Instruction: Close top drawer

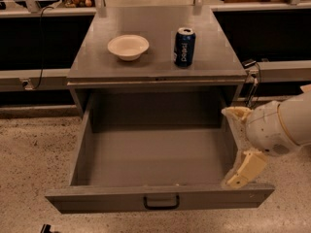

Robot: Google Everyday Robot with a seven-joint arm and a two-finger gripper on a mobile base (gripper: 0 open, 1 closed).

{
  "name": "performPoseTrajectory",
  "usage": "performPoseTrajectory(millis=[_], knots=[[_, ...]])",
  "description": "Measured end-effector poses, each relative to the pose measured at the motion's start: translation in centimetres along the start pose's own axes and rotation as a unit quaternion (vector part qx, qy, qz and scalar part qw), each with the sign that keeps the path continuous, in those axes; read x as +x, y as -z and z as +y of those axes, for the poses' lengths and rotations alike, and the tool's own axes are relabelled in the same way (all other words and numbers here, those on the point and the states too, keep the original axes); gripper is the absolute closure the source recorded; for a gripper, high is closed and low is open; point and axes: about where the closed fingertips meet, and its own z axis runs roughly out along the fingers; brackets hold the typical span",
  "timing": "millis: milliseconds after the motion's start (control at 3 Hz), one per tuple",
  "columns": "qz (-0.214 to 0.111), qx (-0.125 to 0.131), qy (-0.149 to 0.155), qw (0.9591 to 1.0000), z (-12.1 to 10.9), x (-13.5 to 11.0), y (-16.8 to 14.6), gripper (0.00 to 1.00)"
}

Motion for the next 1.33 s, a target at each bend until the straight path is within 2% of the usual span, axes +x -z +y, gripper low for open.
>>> performPoseTrajectory(millis=[667, 1333], knots=[[-0.015, -0.008, 0.013, 0.9998, 5.9, 3.8, -5.1, 0.41], [-0.009, -0.013, 0.025, 0.9996, 6.5, 3.8, -5.4, 0.87]])
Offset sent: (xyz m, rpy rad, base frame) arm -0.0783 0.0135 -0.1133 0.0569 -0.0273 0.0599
